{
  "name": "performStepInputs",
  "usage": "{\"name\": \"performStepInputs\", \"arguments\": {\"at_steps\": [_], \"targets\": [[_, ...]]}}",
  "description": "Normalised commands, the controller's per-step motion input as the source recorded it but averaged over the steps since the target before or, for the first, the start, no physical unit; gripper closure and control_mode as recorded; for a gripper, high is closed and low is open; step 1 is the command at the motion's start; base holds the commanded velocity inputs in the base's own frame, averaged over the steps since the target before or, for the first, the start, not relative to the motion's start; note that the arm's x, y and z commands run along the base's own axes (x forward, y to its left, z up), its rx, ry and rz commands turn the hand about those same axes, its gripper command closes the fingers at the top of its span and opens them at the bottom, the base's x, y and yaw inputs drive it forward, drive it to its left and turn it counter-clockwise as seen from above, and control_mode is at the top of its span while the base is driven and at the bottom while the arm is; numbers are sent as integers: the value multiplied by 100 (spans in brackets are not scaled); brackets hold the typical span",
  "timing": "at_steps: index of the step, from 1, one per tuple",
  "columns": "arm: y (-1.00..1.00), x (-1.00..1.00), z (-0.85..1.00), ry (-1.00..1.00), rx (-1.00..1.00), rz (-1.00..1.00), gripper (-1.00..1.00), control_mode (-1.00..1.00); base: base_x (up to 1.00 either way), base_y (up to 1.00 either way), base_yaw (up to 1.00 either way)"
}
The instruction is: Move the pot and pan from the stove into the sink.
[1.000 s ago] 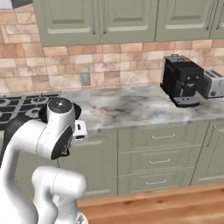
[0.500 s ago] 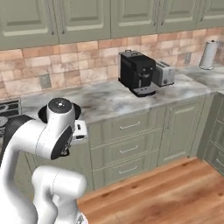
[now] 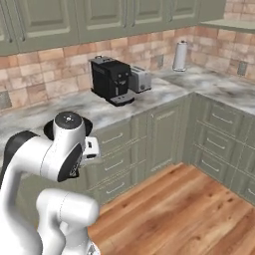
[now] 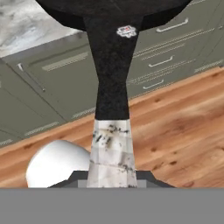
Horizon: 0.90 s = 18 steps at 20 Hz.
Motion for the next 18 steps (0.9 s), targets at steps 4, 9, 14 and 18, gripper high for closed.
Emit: {"name": "performStepInputs", "arguments": {"at_steps": [4, 9, 14, 18], "targets": [[0, 0, 0, 0, 0, 0, 100, 100, 5, -38, -43], [0, 0, 0, 0, 0, 0, 100, 100, 5, -37, -43], [0, 0, 0, 0, 0, 0, 100, 100, 6, -38, -43], [0, 0, 0, 0, 0, 0, 100, 100, 6, -39, -43]]}}
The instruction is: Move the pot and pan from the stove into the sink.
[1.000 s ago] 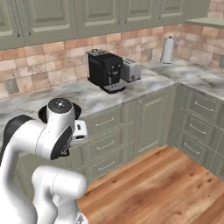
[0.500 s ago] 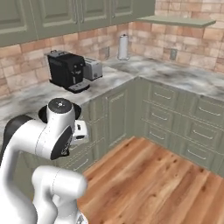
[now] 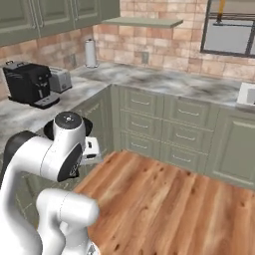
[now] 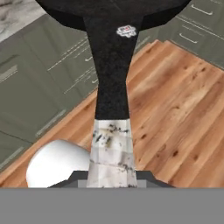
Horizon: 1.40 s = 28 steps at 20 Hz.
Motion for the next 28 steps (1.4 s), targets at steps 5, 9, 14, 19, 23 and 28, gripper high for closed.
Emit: {"name": "performStepInputs", "arguments": {"at_steps": [5, 9, 14, 19, 23, 28], "targets": [[0, 0, 0, 0, 0, 0, 100, 100, 3, -49, -39], [0, 0, 0, 0, 0, 0, 100, 100, 1, -47, -39], [0, 0, 0, 0, 0, 0, 100, 100, -2, -27, -14], [0, 0, 0, 0, 0, 0, 100, 100, 66, 10, -1], [0, 0, 0, 0, 0, 0, 100, 100, 100, 23, -4], [0, 0, 0, 0, 0, 0, 100, 100, 100, 20, -5]]}}
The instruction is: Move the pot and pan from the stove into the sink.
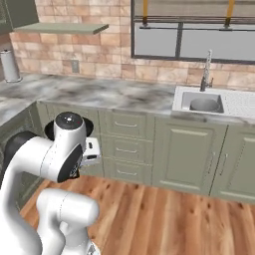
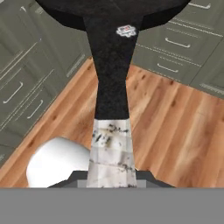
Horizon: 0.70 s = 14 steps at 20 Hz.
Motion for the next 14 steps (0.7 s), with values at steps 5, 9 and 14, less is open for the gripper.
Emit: {"name": "performStepInputs", "arguments": {"at_steps": [5, 9, 14], "targets": [[0, 0, 0, 0, 0, 0, 100, 100, 100, 19, -5], [0, 0, 0, 0, 0, 0, 100, 100, 100, 17, -4], [0, 0, 0, 0, 0, 0, 100, 100, 53, 10, -2]]}}
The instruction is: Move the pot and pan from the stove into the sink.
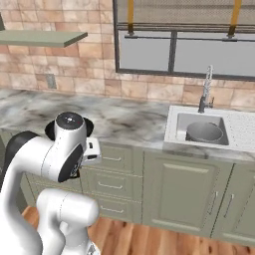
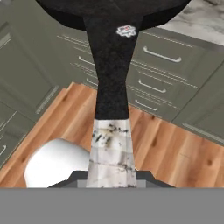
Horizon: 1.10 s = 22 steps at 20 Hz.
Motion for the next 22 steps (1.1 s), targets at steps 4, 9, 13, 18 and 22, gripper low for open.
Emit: {"name": "performStepInputs", "arguments": {"at_steps": [4, 9, 13, 18, 22], "targets": [[0, 0, 0, 0, 0, 0, 100, 100, 7, -2, 0], [0, 0, 0, 0, 0, 0, 100, 100, 36, -48, -1], [0, 0, 0, 0, 0, 0, 100, 100, 36, -81, -3], [0, 0, 0, 0, 0, 0, 100, 100, 34, -90, -3], [0, 0, 0, 0, 0, 0, 100, 100, 30, -90, -4]]}}
